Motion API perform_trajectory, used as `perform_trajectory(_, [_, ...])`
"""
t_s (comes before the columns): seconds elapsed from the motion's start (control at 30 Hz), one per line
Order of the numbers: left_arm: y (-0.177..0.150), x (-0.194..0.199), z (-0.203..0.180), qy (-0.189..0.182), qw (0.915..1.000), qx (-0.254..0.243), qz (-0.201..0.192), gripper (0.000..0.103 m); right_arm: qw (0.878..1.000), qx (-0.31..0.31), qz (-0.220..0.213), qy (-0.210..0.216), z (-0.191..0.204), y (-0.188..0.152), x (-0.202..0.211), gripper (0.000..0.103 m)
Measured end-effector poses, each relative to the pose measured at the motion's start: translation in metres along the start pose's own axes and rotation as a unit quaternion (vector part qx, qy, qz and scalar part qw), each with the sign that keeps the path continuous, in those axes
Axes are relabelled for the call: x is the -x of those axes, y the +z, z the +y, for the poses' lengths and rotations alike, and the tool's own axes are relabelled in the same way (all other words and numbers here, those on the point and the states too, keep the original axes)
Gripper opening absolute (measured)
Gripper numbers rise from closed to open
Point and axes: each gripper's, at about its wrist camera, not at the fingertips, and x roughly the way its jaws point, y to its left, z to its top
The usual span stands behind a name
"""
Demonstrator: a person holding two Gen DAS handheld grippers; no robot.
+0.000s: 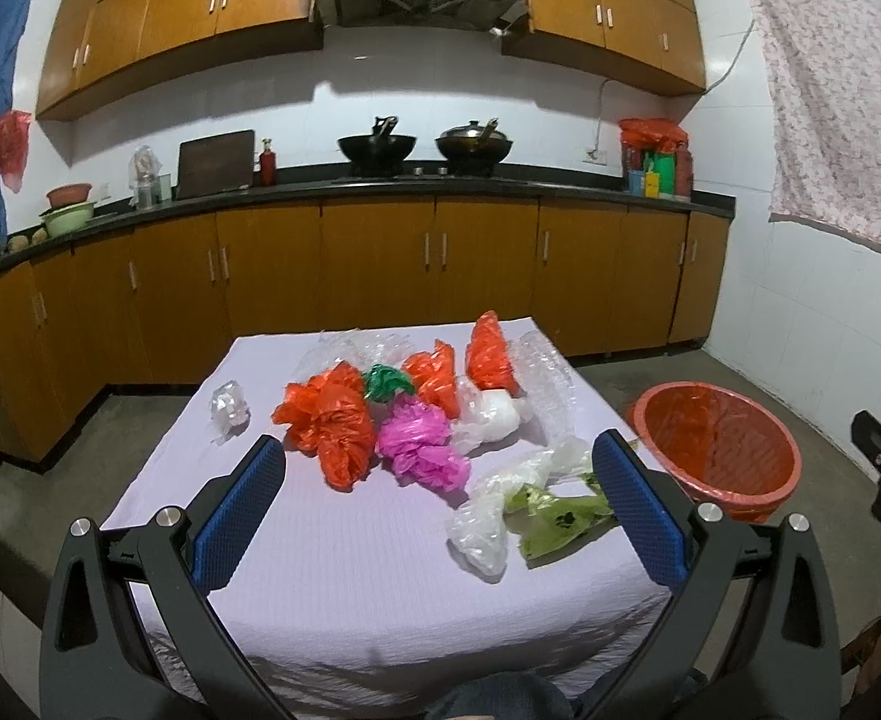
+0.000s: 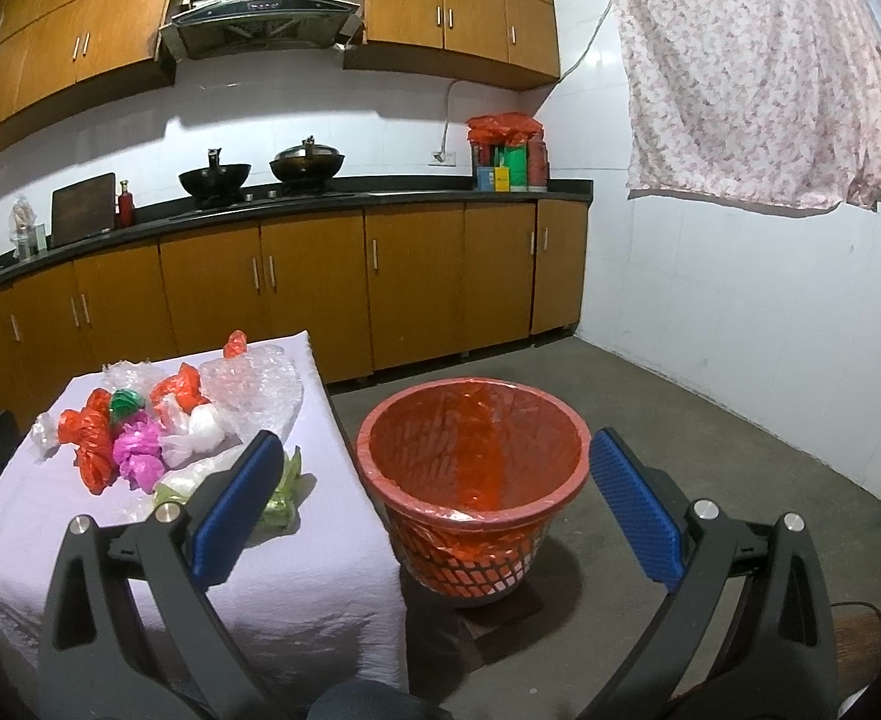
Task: Collect trash
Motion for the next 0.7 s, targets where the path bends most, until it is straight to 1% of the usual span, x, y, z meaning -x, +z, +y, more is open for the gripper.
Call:
perform_trajectory(0.17, [0.0,-0.005,0.022,0.01,0.9995,0.024,0.016,0.101,1.0,0.001,0.0,0.013,0.005,0.002,-0.007,0.099])
perform_trajectory(0.27, [-0.004,-0.005,0.034,0.014,0.9988,0.039,0.027,0.101,0.999,-0.005,-0.006,0.045,0.011,-0.002,-0.014,0.099])
perform_trajectory(0.33, [-0.007,-0.006,0.04,0.02,0.9983,0.043,0.033,0.101,0.998,-0.005,0.011,0.059,0.018,-0.001,-0.023,0.099])
perform_trajectory(0.37, [-0.008,-0.006,0.043,0.024,0.9981,0.045,0.035,0.101,0.997,-0.003,0.028,0.072,0.024,-0.003,-0.031,0.099])
perform_trajectory(0.43, [-0.008,-0.01,0.049,0.031,0.9974,0.049,0.042,0.101,0.995,0.0,0.044,0.087,0.033,-0.007,-0.04,0.099])
perform_trajectory(0.5, [-0.01,-0.01,0.052,0.034,0.9972,0.051,0.043,0.101,0.994,0.011,0.052,0.094,0.046,-0.01,-0.05,0.094])
perform_trajectory(0.57, [-0.012,-0.01,0.055,0.037,0.9971,0.049,0.044,0.101,0.993,0.026,0.058,0.097,0.058,-0.014,-0.059,0.084])
perform_trajectory(0.6, [-0.013,-0.009,0.055,0.04,0.9971,0.047,0.044,0.101,0.992,0.032,0.063,0.1,0.064,-0.015,-0.065,0.081])
perform_trajectory(0.67, [-0.013,-0.01,0.058,0.042,0.9972,0.044,0.043,0.101,0.99,0.035,0.08,0.108,0.074,-0.017,-0.08,0.072])
perform_trajectory(0.7, [-0.013,-0.009,0.059,0.044,0.9972,0.043,0.043,0.101,0.989,0.033,0.09,0.113,0.077,-0.018,-0.087,0.07])
